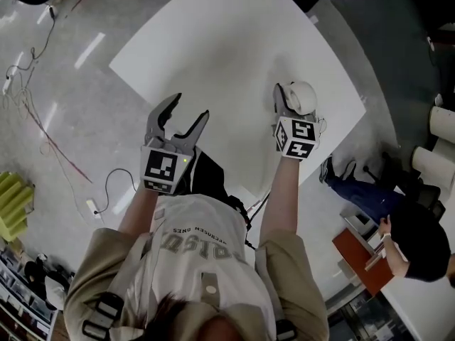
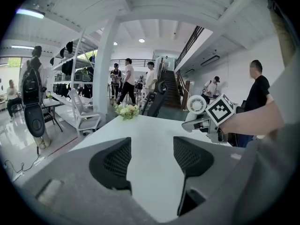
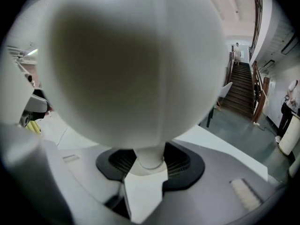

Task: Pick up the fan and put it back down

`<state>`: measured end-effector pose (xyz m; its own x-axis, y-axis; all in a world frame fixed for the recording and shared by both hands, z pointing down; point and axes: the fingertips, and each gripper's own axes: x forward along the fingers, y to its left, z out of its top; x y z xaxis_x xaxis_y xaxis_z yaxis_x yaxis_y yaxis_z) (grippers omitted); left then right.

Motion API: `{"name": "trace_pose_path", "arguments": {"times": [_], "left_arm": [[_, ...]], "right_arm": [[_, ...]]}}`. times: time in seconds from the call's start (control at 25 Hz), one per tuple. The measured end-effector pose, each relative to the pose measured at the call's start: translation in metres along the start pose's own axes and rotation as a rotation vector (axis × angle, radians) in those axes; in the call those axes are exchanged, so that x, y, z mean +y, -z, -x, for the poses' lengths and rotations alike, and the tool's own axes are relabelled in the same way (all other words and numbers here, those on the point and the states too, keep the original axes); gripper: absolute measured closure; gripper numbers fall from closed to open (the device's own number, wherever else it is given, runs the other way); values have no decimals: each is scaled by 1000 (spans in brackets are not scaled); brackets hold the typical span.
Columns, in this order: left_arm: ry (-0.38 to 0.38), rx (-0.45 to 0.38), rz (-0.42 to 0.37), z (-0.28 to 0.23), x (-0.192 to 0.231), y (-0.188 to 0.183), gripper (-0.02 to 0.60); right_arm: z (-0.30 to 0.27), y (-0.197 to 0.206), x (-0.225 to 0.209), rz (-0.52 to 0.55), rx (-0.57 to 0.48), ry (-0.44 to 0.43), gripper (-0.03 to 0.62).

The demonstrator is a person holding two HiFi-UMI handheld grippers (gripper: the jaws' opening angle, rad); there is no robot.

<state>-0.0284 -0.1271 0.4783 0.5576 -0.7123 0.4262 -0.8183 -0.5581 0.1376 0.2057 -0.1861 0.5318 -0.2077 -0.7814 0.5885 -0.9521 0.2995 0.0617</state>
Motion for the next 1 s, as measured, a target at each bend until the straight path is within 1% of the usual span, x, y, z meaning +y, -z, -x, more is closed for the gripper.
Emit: {"name": "trace_pose_path", "arguments": {"times": [0.2, 0.52, 0.72, 1.0], "left_arm": [[10, -23, -20, 10, -1, -13, 290], [24, -77, -47, 20, -10, -43, 290], [31, -112, -60, 24, -14, -60, 290], [39, -123, -70, 27, -16, -69, 290]], "right_arm": [[15, -14, 8, 12, -16, -2, 425], [42, -42, 7, 31, -55, 14, 425], [55, -53, 7, 32, -77, 23, 425], [67, -70, 8, 37, -104, 28, 425]]}}
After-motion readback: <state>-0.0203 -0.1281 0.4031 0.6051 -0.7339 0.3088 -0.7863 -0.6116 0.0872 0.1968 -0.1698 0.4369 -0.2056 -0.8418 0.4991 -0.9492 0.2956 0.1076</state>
